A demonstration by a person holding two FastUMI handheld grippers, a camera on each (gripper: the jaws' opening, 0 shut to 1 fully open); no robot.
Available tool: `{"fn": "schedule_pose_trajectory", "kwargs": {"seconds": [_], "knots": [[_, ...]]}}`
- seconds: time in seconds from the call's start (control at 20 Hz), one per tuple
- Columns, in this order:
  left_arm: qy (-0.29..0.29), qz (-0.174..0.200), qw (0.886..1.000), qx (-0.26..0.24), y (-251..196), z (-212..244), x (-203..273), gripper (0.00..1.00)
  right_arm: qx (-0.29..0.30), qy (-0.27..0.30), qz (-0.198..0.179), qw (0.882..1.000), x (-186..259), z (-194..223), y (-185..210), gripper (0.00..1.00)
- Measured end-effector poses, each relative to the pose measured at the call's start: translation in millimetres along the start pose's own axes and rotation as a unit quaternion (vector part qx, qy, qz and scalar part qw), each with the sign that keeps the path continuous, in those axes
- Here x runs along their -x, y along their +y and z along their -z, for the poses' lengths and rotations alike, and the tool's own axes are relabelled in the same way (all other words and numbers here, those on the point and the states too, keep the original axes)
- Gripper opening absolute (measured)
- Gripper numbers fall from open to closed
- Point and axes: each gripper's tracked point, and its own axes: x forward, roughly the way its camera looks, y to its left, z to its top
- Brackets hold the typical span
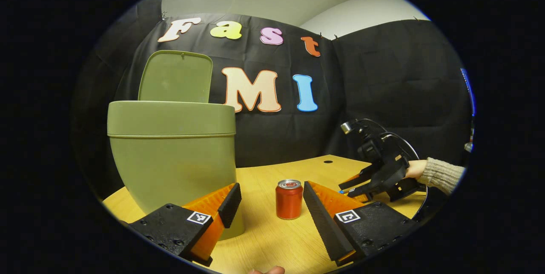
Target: Press the lid of the desktop garbage bin to open it, pick up the crumpled paper on the desktop and throw it into the bin, then pick up the pop can on the desktop and drop it into the bin, and finally close the garbage bin lid.
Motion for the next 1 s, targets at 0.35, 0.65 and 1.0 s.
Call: {"fn": "schedule_pose_trajectory", "kwargs": {"seconds": [0.35, 0.65, 1.0], "knots": [[0.000, 0.002, 1.000, 0.008, 1, -1, -1, 0.90, -0.041, 0.038, -0.023, 0.998, -4, 15, 9, 0.61], [0.007, 0.004, 1.000, 0.014, -1, 4, -1, 0.90, -0.028, 0.039, -0.029, 0.998, 3, 15, 18, 0.31], [0.027, 0.016, 0.999, 0.030, -7, 14, -3, 0.90, -0.006, -0.032, -0.054, 0.998, 59, -47, 48, 0.29]]}}
